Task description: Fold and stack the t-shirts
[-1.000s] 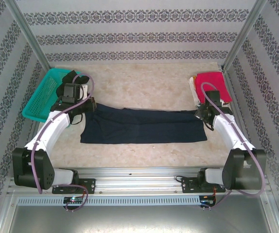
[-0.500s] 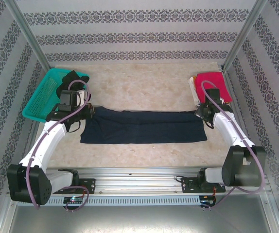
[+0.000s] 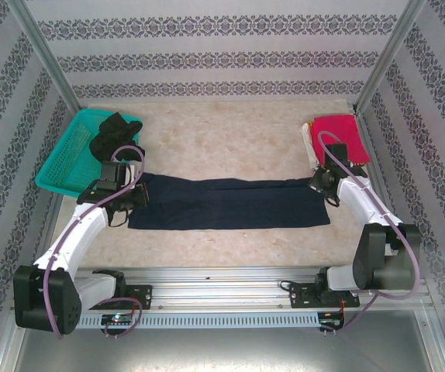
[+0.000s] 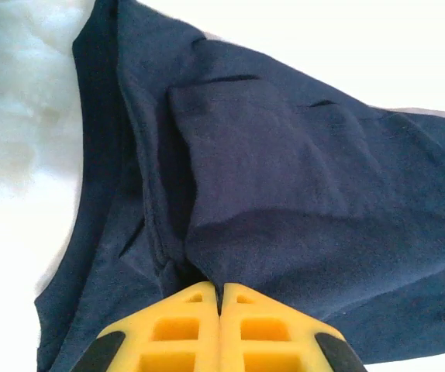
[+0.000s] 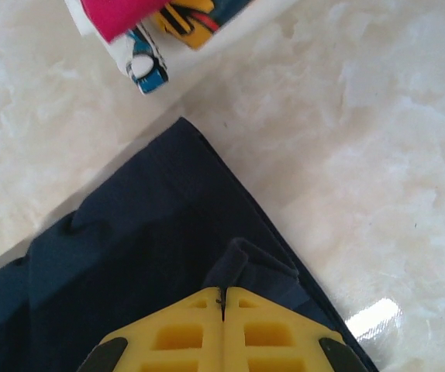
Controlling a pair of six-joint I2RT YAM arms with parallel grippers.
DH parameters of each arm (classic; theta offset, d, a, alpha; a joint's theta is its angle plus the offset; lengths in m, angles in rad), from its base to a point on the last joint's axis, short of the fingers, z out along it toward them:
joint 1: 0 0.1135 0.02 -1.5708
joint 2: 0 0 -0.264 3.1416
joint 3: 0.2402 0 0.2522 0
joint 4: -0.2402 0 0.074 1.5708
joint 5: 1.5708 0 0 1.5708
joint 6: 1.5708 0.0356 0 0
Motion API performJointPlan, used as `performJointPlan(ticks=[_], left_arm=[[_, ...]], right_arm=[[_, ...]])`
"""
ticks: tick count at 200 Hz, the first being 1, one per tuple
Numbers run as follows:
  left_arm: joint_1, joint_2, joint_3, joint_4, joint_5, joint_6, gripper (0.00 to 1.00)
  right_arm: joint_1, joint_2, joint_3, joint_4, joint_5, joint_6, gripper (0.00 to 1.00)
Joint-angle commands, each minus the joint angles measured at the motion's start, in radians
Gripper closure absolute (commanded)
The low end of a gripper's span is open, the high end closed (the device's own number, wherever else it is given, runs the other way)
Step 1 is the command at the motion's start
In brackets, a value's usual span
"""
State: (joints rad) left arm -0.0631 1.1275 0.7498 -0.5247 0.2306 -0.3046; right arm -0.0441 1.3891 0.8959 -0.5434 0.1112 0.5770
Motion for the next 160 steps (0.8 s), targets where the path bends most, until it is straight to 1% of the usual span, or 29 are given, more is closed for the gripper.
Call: performJointPlan(ticks=[1, 25, 80, 117, 139, 160], left_arm=[[0.014, 0.006, -0.019, -0.025, -0.046, -0.016, 1.0], [0.014, 0.013, -0.034, -0.018, -0.088, -0.019, 1.0], [0.014, 0.117, -0.032, -0.062, -0.141, -0.051, 1.0], [0.014, 0.144, -0.036, -0.07, -0.137, -0.072, 1.0], [0.014, 0.153, -0.048, -0.055, -0.1, -0.089, 1.0], [0.014, 0.143, -0.046, -0.043, -0.088, -0.1, 1.0]], right_arm=[[-0.005, 0.012, -0.039, 0.0, -0.019, 0.027, 1.0], [0.005, 0.027, -0.05, 0.005, -0.02, 0.034, 1.0], [0.018, 0.093, -0.054, 0.02, -0.021, 0.043, 1.0], [0.024, 0.133, -0.045, 0.014, -0.014, 0.047, 1.0], [0.027, 0.142, -0.038, 0.004, -0.012, 0.047, 1.0], [0.027, 0.132, -0.031, 0.001, -0.023, 0.047, 1.0]])
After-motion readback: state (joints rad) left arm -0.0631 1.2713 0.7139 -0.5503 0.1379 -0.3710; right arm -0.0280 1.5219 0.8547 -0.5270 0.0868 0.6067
